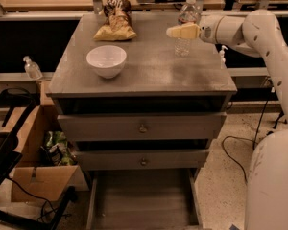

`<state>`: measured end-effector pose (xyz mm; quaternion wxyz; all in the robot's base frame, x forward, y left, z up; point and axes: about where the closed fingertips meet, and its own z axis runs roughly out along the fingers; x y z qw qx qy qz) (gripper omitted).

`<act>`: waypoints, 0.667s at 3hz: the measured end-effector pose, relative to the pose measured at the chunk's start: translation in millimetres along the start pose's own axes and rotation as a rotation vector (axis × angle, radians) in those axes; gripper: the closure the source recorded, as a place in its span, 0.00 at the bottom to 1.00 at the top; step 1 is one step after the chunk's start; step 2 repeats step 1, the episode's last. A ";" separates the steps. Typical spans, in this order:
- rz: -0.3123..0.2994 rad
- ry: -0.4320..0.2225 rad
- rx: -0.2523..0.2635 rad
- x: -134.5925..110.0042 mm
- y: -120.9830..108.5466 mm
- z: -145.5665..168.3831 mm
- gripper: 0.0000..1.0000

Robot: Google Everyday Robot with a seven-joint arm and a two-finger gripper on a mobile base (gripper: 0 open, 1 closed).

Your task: Pick water bottle from bottom drawer and place on counter

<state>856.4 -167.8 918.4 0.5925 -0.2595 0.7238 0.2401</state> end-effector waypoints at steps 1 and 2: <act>0.000 0.000 0.000 0.0 0.0 0.0 0.00; 0.000 0.000 0.000 0.0 0.0 0.0 0.00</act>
Offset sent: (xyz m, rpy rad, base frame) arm 0.0000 0.0000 0.0000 0.0000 0.0000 0.0000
